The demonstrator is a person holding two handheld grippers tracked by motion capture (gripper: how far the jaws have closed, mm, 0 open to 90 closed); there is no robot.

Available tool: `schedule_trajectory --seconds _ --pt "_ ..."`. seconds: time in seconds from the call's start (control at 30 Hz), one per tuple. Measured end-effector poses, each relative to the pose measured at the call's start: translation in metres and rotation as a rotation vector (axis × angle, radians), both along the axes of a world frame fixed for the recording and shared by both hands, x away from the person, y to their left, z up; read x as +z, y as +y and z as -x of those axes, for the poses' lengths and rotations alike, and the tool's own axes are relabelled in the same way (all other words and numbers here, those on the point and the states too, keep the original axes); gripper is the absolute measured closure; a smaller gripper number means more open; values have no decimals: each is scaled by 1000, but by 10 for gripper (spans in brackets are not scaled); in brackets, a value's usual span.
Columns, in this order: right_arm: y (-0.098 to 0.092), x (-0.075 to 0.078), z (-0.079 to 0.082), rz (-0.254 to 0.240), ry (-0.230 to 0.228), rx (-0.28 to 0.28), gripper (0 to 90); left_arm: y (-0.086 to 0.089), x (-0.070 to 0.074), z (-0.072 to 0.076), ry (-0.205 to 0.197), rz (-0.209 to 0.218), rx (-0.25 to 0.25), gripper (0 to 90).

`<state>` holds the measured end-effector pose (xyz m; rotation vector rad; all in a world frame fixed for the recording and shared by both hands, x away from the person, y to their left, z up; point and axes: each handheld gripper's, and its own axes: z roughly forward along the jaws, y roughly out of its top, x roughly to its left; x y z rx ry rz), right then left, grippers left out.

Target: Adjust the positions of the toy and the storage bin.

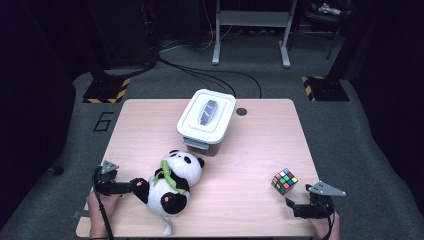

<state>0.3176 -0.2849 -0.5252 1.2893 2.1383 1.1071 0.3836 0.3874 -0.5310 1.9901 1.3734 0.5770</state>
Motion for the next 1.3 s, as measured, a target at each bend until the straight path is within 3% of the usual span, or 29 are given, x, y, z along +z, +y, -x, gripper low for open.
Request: schedule_trajectory --seconds 0.27,0.53,0.73,0.93,1.3 --pt "1 6 1 5 15 10 0 0 0 0 1 -3 2 5" --pt "12 32 5 26 -1 10 0 0 0 0 -4 0 3 6" --pt "22 52 3 1 1 26 0 0 0 0 -4 0 3 6" --pt "41 76 -4 13 -10 54 2 0 0 0 -2 0 7 8" --pt "88 103 -32 65 -17 138 17 0 0 0 -1 0 6 8"
